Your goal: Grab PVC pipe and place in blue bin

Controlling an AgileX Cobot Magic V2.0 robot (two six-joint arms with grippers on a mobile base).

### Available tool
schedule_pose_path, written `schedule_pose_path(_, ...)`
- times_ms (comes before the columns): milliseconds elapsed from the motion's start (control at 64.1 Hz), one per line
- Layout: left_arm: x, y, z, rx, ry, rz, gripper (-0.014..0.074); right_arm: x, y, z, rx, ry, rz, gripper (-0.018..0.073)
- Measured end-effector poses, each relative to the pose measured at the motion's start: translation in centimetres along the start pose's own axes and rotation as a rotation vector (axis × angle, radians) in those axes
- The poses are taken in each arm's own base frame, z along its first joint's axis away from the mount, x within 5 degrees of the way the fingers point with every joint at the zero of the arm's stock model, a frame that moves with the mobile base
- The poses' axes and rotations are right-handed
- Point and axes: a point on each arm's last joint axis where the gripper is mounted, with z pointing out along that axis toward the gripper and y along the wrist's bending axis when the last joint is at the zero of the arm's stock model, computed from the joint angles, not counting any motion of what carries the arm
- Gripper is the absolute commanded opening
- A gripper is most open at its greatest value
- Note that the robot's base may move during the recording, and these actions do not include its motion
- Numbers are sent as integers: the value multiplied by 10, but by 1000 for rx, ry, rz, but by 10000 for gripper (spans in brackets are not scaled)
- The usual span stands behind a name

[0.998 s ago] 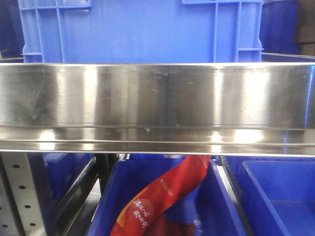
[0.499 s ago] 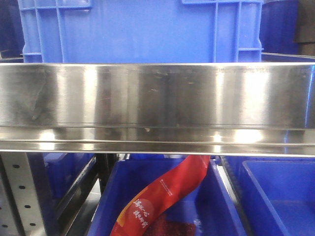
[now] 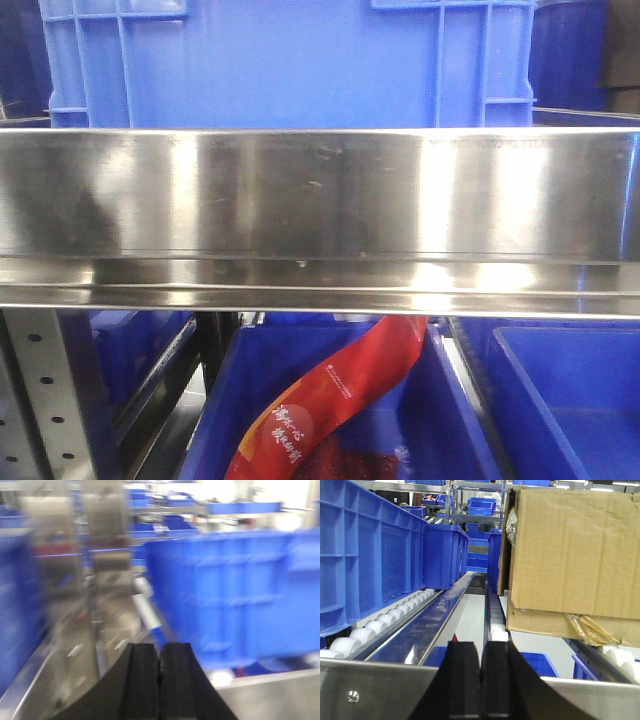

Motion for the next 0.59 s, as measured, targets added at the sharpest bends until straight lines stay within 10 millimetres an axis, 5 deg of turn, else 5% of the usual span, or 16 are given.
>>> schedule_pose_path(250,53,6,-2,-147,58,-96,-111,-1,0,0,0,-6,0,-168)
schedule_pose_path(593,52,7,-2,-151,-2,-49,-111,-1,0,0,0,-6,0,-168)
